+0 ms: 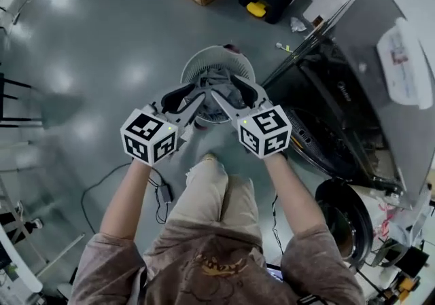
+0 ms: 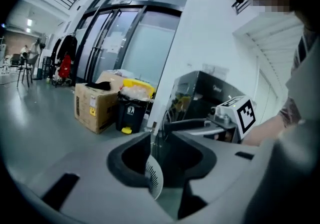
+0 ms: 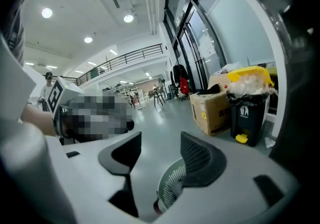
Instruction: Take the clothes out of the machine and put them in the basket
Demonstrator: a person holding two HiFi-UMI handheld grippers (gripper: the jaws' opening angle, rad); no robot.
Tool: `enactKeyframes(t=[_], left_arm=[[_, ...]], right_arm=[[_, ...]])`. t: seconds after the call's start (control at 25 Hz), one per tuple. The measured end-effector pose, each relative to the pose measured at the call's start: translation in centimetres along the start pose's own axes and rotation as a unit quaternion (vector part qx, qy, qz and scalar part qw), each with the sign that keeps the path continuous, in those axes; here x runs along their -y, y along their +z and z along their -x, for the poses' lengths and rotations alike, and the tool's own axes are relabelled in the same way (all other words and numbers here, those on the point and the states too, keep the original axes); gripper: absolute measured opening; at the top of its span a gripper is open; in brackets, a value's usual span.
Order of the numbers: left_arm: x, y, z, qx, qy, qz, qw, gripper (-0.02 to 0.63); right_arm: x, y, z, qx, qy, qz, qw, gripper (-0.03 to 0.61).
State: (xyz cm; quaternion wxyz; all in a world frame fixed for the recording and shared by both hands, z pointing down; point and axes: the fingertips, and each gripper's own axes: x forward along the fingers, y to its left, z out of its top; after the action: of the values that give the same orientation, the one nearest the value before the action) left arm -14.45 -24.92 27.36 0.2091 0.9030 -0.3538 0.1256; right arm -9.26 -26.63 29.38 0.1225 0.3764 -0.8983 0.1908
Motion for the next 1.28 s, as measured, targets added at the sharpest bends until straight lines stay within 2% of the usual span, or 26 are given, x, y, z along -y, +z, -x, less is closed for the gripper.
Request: enactKeyframes(t=[0.16,0.32,0.4,0.52,0.64,0.72,0.84,0.96,1.08,1.28], left_arm=[[4.2,11.1,4.3,0.003,-0.035,-0.017,0.9992,0.126],[9.6,20.6,8.1,-0.001,-0.087,-0.036,0.9955,0.124],[12.3,24.5,9.1,0.004,-0.114,-0.048,0.9923,0.125],[16.4,28.7,10.0,0.015,-0.152,-0.061,0.9864,0.123],[19.5,31.2,10.2,0.034,-0.182,-0.093,0.9783,0.105],[20.8,32.4,10.0,0.048,-0.201,-0.102,0.9731,0.071],[22.2,33.3,9.2,0.060,-0.218,-0.097,0.9693,0.023],[24.1,33.6,8.9,0.077,-0.228,-0.088,0.9668,0.009],[26.2,33.3,9.0,0.091,-0.233,-0.080,0.9649,0.008],[29.0,31.7,8.1,0.103,-0.236,-0.091,0.9619,0.008]], right_arm=[[-3.7,10.7,5.4,0.008,0.001,-0.019,1.000,0.239],[-6.4,20.4,11.5,0.013,-0.011,-0.024,1.000,0.224],[-7.0,24.1,14.6,0.018,-0.023,-0.019,0.999,0.224],[-7.2,27.7,19.5,0.030,-0.050,-0.014,0.998,0.212],[-6.5,29.2,24.0,0.046,-0.095,-0.011,0.994,0.163],[-5.7,29.6,26.8,0.056,-0.136,-0.009,0.989,0.119],[-4.8,30.2,30.8,0.073,-0.185,0.001,0.980,0.052],[-4.5,30.4,35.0,0.091,-0.220,0.019,0.971,-0.003],[-4.9,29.5,39.0,0.111,-0.244,0.015,0.963,-0.003],[-5.2,26.4,43.5,0.153,-0.277,-0.005,0.949,-0.005]])
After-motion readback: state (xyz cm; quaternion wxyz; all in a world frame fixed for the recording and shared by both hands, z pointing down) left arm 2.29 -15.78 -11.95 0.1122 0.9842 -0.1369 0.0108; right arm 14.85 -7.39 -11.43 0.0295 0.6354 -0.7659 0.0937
